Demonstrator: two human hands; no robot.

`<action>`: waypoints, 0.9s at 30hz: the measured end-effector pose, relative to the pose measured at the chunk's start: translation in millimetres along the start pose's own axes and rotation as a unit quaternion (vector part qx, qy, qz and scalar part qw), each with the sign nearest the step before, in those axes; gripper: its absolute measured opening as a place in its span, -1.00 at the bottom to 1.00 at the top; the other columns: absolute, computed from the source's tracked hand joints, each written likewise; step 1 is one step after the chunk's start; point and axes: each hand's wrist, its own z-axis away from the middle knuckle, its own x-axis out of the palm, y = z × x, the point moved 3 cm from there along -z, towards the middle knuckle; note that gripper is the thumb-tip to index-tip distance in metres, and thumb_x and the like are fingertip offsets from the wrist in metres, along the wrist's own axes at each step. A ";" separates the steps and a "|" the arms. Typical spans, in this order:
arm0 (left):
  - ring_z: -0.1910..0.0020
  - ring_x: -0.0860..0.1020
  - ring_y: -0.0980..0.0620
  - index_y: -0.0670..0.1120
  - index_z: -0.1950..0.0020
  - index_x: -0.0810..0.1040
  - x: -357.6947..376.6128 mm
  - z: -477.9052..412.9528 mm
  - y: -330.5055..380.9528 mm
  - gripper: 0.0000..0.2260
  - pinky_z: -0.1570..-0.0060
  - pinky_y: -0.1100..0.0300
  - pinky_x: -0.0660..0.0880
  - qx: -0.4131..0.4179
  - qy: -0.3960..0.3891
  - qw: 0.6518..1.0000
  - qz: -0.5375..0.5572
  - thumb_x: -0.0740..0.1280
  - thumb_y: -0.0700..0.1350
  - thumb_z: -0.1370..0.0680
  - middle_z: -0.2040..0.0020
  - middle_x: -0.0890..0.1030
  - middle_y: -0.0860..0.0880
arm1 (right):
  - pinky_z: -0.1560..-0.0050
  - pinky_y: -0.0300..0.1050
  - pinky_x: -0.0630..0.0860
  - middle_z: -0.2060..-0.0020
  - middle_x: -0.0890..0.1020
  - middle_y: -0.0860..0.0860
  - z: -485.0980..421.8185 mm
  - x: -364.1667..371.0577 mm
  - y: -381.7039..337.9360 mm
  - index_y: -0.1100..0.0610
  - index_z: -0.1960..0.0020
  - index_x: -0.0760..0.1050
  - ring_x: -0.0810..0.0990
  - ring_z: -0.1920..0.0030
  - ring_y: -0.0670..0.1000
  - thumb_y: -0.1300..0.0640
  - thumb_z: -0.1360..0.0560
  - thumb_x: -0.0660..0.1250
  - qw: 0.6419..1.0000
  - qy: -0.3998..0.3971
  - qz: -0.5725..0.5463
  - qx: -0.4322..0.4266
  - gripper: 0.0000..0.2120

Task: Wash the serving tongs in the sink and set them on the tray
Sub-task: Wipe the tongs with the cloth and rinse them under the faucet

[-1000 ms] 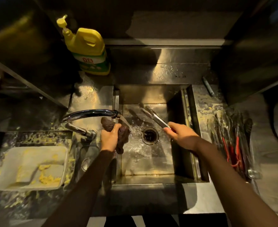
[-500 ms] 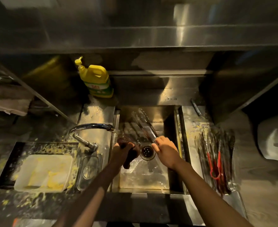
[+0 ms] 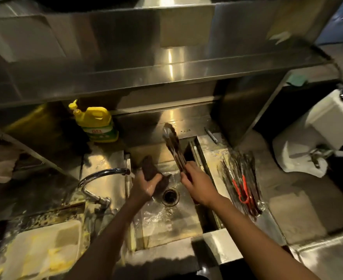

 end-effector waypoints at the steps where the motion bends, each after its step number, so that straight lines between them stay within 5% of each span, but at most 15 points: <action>1: 0.22 0.56 0.12 -0.11 -0.04 0.55 -0.4 1.4 5.6 -0.86 0.32 0.48 0.47 0.010 -0.008 1.000 0.004 0.42 -0.24 -0.52 0.20 0.59 0.06 | 0.07 -0.10 0.46 -0.04 0.43 -0.06 3.0 -3.7 -4.2 0.07 -0.07 0.45 0.49 0.08 -0.06 0.05 -0.63 0.21 1.000 0.015 -0.003 0.002 -0.89; 12: 0.22 0.57 0.16 -0.06 0.08 0.54 19.9 29.9 53.5 -0.93 0.32 0.46 0.44 0.125 -0.176 0.976 0.003 0.38 -0.21 -0.55 0.22 0.60 0.04 | 0.00 -0.03 0.49 0.01 0.48 -0.03 66.7 -66.8 -21.1 0.08 0.00 0.53 0.49 0.04 -0.06 -0.01 -0.63 0.23 0.983 0.174 -0.012 0.055 -0.81; 15: 0.11 0.60 0.12 0.00 0.04 0.55 41.4 39.3 65.7 -0.93 0.11 0.26 0.50 0.128 -0.200 0.971 -0.003 0.40 -0.14 -0.53 0.12 0.64 0.04 | -0.01 0.06 0.50 0.01 0.49 -0.02 92.8 -87.9 -18.6 0.10 -0.02 0.54 0.51 0.04 -0.04 -0.03 -0.63 0.21 0.975 0.201 0.002 0.094 -0.77; 18: 0.08 0.62 -0.04 -0.17 0.00 0.59 66.9 49.7 79.6 -0.84 0.01 0.07 0.52 0.148 -0.225 0.963 -0.015 0.44 -0.14 -0.48 0.08 0.67 -0.13 | 0.02 0.06 0.50 0.04 0.49 -0.04 118.1 -107.9 -16.4 0.05 0.00 0.53 0.50 0.07 -0.05 -0.01 -0.64 0.22 0.967 0.232 0.009 0.108 -0.82; 20: 0.18 0.59 -0.03 -0.25 0.07 0.58 90.9 62.5 88.9 -0.87 0.08 0.09 0.50 0.156 -0.252 0.955 -0.027 0.43 -0.19 -0.48 0.16 0.64 -0.16 | 0.05 0.01 0.49 0.07 0.49 -0.07 141.1 -122.8 -10.0 -0.01 0.02 0.50 0.49 0.10 -0.07 0.01 -0.63 0.24 0.956 0.267 0.015 0.119 -0.89; 23: 0.23 0.58 0.02 -0.10 0.18 0.58 123.6 82.5 99.2 -0.92 0.16 0.16 0.50 0.154 -0.264 0.952 -0.027 0.43 -0.22 -0.50 0.24 0.63 -0.05 | 0.10 -0.01 0.49 0.13 0.47 -0.09 172.8 -141.1 1.8 -0.01 0.11 0.46 0.50 0.13 -0.06 -0.02 -0.60 0.24 0.940 0.313 0.002 0.139 -0.85; 27: 0.17 0.63 0.04 -0.09 0.11 0.64 180.1 119.3 109.8 -0.97 0.20 0.25 0.51 0.179 -0.299 0.936 -0.046 0.45 -0.20 -0.49 0.19 0.68 -0.03 | 0.09 -0.12 0.41 0.17 0.46 -0.07 228.0 -170.6 27.2 0.08 0.16 0.45 0.47 0.16 -0.07 0.11 -0.60 0.32 0.914 0.366 -0.012 0.176 -0.84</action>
